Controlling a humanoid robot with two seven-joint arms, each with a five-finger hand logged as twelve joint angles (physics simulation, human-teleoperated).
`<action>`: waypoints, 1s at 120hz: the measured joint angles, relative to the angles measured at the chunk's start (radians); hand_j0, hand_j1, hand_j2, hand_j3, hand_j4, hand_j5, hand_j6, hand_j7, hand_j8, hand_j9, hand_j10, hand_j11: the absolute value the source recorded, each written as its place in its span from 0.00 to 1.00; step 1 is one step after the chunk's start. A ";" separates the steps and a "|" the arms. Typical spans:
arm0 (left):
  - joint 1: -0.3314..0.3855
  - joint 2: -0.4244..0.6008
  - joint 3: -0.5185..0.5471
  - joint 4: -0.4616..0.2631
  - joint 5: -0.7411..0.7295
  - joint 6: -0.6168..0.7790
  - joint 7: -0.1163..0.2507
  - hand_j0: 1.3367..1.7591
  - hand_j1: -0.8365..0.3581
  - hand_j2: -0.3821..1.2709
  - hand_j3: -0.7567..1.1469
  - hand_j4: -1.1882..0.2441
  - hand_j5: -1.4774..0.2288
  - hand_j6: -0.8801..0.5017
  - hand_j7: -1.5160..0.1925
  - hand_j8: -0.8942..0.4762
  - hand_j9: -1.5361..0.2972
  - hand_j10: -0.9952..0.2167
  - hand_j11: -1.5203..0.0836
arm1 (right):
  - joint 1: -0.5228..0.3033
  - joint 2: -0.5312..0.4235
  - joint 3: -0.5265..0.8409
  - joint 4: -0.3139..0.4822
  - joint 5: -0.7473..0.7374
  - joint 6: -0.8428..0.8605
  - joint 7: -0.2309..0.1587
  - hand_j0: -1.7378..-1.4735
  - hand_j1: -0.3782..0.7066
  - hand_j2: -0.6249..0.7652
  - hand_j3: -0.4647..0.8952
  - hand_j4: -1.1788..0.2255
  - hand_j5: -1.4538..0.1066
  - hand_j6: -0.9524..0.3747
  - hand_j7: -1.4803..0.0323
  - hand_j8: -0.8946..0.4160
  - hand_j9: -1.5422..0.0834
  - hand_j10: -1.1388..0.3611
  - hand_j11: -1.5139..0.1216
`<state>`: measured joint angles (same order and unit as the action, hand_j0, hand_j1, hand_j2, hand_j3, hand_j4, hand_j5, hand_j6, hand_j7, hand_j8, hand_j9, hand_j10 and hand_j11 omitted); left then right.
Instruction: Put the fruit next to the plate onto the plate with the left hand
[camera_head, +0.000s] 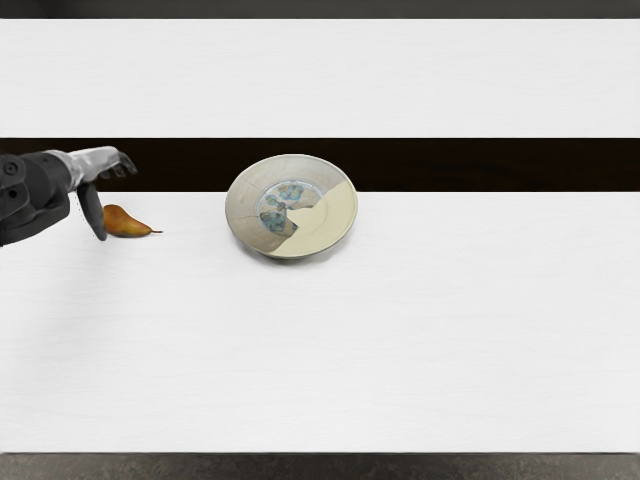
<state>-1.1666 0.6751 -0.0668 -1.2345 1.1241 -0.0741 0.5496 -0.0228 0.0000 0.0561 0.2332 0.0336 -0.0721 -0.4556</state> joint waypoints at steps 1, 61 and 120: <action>0.000 -0.005 0.000 0.003 0.000 0.002 0.000 0.76 0.75 0.26 0.40 0.66 0.68 0.46 0.70 0.47 0.67 0.62 0.75 | 0.000 0.000 0.000 0.000 0.000 0.000 0.000 0.30 0.06 0.44 0.34 0.82 0.90 0.69 0.95 0.66 0.92 0.74 0.90; 0.023 -0.046 0.018 0.059 0.018 0.059 -0.002 0.76 0.74 0.26 0.40 0.65 0.67 0.45 0.69 0.46 0.66 0.61 0.74 | 0.000 0.000 -0.001 0.000 -0.001 0.000 0.000 0.30 0.06 0.44 0.34 0.82 0.90 0.69 0.95 0.66 0.92 0.74 0.90; 0.034 -0.066 0.032 0.099 0.017 0.059 -0.002 0.76 0.69 0.27 0.40 0.61 0.63 0.41 0.66 0.43 0.62 0.57 0.70 | 0.000 0.000 -0.001 0.000 -0.001 0.000 0.001 0.30 0.06 0.44 0.34 0.82 0.90 0.69 0.95 0.66 0.92 0.74 0.90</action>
<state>-1.1330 0.6090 -0.0353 -1.1352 1.1407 -0.0146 0.5476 -0.0225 0.0000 0.0552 0.2332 0.0323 -0.0721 -0.4544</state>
